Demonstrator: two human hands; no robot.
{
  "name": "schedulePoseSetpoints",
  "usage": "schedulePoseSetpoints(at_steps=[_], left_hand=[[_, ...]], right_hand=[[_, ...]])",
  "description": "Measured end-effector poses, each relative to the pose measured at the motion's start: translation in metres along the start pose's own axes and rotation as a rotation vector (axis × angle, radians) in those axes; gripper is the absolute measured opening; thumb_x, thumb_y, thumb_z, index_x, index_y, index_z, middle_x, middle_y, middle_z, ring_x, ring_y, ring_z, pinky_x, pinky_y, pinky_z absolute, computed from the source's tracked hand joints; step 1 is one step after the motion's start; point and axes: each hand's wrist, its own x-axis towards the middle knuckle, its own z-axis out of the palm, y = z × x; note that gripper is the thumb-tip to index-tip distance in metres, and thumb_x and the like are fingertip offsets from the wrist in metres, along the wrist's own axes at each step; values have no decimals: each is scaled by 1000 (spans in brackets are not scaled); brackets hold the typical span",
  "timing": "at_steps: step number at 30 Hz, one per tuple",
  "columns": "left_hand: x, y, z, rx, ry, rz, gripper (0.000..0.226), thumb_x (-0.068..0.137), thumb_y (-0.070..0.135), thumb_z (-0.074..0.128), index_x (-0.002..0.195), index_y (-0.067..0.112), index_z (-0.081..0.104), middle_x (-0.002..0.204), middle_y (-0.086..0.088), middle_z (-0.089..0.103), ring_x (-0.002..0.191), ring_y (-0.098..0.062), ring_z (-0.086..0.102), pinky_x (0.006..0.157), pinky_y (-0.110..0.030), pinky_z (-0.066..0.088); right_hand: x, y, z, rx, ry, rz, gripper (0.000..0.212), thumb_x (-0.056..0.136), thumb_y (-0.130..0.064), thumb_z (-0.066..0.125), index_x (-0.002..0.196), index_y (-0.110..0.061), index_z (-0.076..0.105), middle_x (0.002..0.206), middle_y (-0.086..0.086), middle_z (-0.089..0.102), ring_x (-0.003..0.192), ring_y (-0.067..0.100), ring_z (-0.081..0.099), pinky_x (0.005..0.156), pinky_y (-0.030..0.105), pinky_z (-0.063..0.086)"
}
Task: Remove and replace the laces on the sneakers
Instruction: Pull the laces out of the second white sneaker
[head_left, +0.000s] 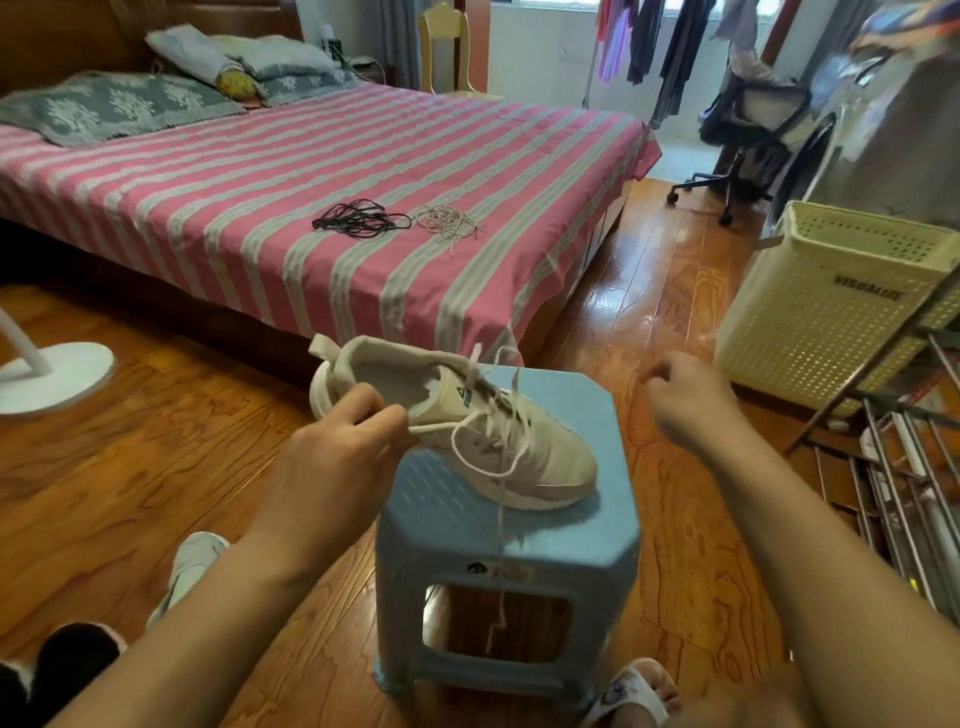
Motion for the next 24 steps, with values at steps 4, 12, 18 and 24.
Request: schedulePoseSetpoints(at_steps=[4,12,18,24], left_hand=[[1,9,1,-43,-15,48,12,92,24,70,87,14,66,86,4,53,53,-15,48,39,-25,40],[0,7,1,-91,-9,55,20,94,31,61,87,13,67,87,5,55,57,-13,51,42,-22,42],[-4,-14,2,-169,43,-154,14,91,22,73,83,16,63,85,10,50,66,-10,49,51,-22,38],[-1,17,7,-87,80,-20,18,96,27,65,87,12,64,86,3,53,58,-16,49,41,-29,45]], right_hand=[[-33,-52,10,289,-267,-521,41,103,-8,47,141,-20,57,137,-6,59,126,6,50,105,20,37],[-15,-36,11,-15,232,-403,14,91,-10,61,93,-9,75,90,9,70,79,22,51,67,29,33],[4,22,-4,-183,177,9,30,98,-32,53,120,-17,68,130,22,54,122,42,47,105,47,39],[-65,-70,25,254,-24,-467,23,91,-40,68,84,-19,71,76,-6,64,74,11,60,67,31,47]])
